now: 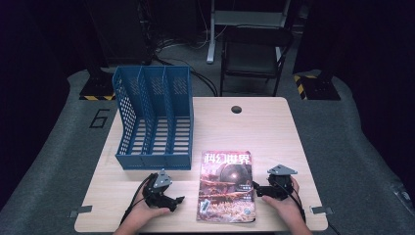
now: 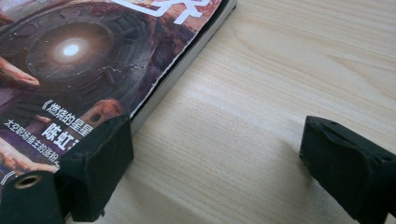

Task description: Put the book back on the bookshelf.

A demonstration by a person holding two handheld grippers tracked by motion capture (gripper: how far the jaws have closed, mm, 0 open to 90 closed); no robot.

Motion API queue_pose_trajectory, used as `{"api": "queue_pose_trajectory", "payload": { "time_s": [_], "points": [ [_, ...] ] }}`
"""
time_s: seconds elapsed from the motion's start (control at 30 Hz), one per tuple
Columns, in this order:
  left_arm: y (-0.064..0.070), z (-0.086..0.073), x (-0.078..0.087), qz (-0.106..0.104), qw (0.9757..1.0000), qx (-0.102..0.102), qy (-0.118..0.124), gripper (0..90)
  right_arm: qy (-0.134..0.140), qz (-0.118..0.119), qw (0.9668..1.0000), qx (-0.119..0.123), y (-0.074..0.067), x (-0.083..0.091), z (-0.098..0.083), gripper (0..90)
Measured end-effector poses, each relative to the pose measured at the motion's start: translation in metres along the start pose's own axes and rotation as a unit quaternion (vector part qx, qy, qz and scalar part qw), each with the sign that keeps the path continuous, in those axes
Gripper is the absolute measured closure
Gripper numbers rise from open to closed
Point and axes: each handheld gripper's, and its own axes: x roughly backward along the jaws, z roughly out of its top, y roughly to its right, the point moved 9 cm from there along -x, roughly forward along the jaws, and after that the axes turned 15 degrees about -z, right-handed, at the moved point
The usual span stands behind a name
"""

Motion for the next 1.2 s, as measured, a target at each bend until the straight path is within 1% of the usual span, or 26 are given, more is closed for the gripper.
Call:
{"api": "queue_pose_trajectory", "payload": {
  "time_s": [0.03, 0.13, 0.17, 0.47, 0.5, 0.53, 0.57, 0.6, 0.63, 0.67, 0.7, 0.73, 0.77, 0.8, 0.83, 0.87, 0.9, 0.93, 0.97, 1.0, 1.03, 1.07, 1.1, 1.13, 1.17, 1.2],
  "points": [
    [0.000, 0.000, 0.000, 0.000, 1.0000, 0.000, 0.000, 2.1, 0.002, 0.000, 1.0000, 0.004, 0.001, 0.000, 0.000, 11.6],
    [-0.001, 0.001, -0.001, 0.003, 1.0000, 0.004, 0.001, 2.2, 0.007, 0.000, 1.0000, -0.001, 0.002, 0.001, 0.000, 13.4],
    [-0.001, 0.002, -0.001, 0.005, 1.0000, 0.004, 0.001, 2.1, 0.009, -0.002, 1.0000, 0.000, 0.003, 0.001, 0.000, 13.5],
    [-0.002, 0.002, -0.001, 0.008, 1.0000, 0.003, -0.001, 2.3, 0.006, 0.003, 1.0000, 0.005, 0.003, 0.003, -0.002, 13.8],
    [-0.002, 0.002, -0.001, 0.008, 0.9999, 0.006, 0.000, 2.8, 0.006, 0.003, 1.0000, -0.001, 0.002, 0.003, -0.001, 13.8],
    [-0.003, 0.002, -0.001, 0.012, 0.9999, 0.007, 0.002, 2.8, 0.006, 0.003, 1.0000, -0.001, 0.002, 0.003, -0.001, 13.8],
    [-0.003, 0.003, -0.001, 0.017, 0.9998, 0.007, 0.007, 3.2, 0.004, 0.000, 1.0000, 0.007, 0.003, 0.002, -0.001, 13.9],
    [-0.003, 0.002, 0.001, 0.014, 0.9998, 0.012, 0.003, 4.2, 0.001, -0.005, 1.0000, -0.004, 0.003, 0.002, 0.000, 14.5],
    [-0.004, 0.002, 0.002, 0.016, 0.9998, 0.013, 0.006, 6.2, -0.006, -0.003, 1.0000, -0.001, 0.003, 0.004, -0.001, 15.5],
    [-0.005, 0.004, 0.004, 0.017, 0.9995, 0.023, 0.016, 12.6, -0.009, -0.002, 0.9999, 0.008, 0.004, 0.004, 0.000, 19.9],
    [-0.005, 0.004, 0.004, 0.017, 0.9995, 0.023, 0.016, 15.1, -0.009, -0.002, 0.9999, 0.008, 0.004, 0.004, 0.000, 19.9],
    [-0.004, 0.005, 0.004, 0.010, 0.9990, 0.036, 0.025, 15.1, -0.018, -0.002, 0.9998, 0.005, 0.005, 0.006, -0.001, 22.2],
    [-0.005, 0.006, 0.005, 0.012, 0.9986, 0.043, 0.028, 16.3, -0.014, -0.001, 0.9999, -0.002, 0.006, 0.006, 0.000, 24.0],
    [-0.005, 0.006, 0.006, 0.010, 0.9982, 0.052, 0.028, 18.8, -0.018, 0.000, 0.9998, -0.009, 0.006, 0.007, 0.000, 25.2],
    [-0.005, 0.006, 0.007, 0.009, 0.9979, 0.058, 0.028, 21.4, -0.026, 0.000, 0.9996, -0.010, 0.007, 0.008, -0.001, 25.6],
    [-0.005, 0.007, 0.008, 0.007, 0.9976, 0.064, 0.023, 21.4, -0.026, 0.000, 0.9996, -0.010, 0.007, 0.008, -0.001, 25.6],
    [-0.004, 0.008, 0.008, 0.002, 0.9967, 0.075, 0.030, 22.2, -0.026, 0.004, 0.9995, -0.015, 0.007, 0.009, 0.000, 25.5],
    [-0.002, 0.009, 0.008, -0.007, 0.9957, 0.086, 0.032, 23.3, -0.028, 0.004, 0.9993, -0.024, 0.007, 0.011, 0.001, 25.1],
    [0.001, 0.011, 0.008, -0.016, 0.9952, 0.091, 0.032, 23.3, -0.028, 0.004, 0.9993, -0.024, 0.007, 0.011, 0.001, 25.1],
    [0.003, 0.012, 0.007, -0.016, 0.9948, 0.093, 0.037, 24.2, -0.029, 0.006, 0.9992, -0.028, 0.007, 0.012, 0.002, 24.9],
    [0.006, 0.014, 0.007, -0.024, 0.9946, 0.095, 0.035, 24.6, -0.029, 0.006, 0.9991, -0.031, 0.006, 0.014, 0.003, 24.9],
    [0.009, 0.017, 0.006, -0.025, 0.9943, 0.095, 0.041, 24.6, -0.021, 0.007, 0.9992, -0.032, 0.007, 0.016, 0.006, 24.9],
    [0.012, 0.020, 0.006, -0.030, 0.9938, 0.097, 0.044, 24.6, -0.021, 0.012, 0.9991, -0.035, 0.007, 0.018, 0.008, 25.0],
    [0.014, 0.023, 0.006, -0.031, 0.9942, 0.095, 0.040, 24.5, -0.023, 0.017, 0.9985, -0.047, 0.005, 0.021, 0.012, 25.7],
    [0.017, 0.026, 0.006, -0.032, 0.9941, 0.095, 0.041, 24.5, -0.029, 0.017, 0.9984, -0.046, 0.004, 0.023, 0.013, 25.7],
    [0.019, 0.030, 0.005, -0.036, 0.9936, 0.097, 0.044, 24.5, -0.029, 0.017, 0.9984, -0.046, 0.004, 0.023, 0.013, 25.7]
  ]
}}
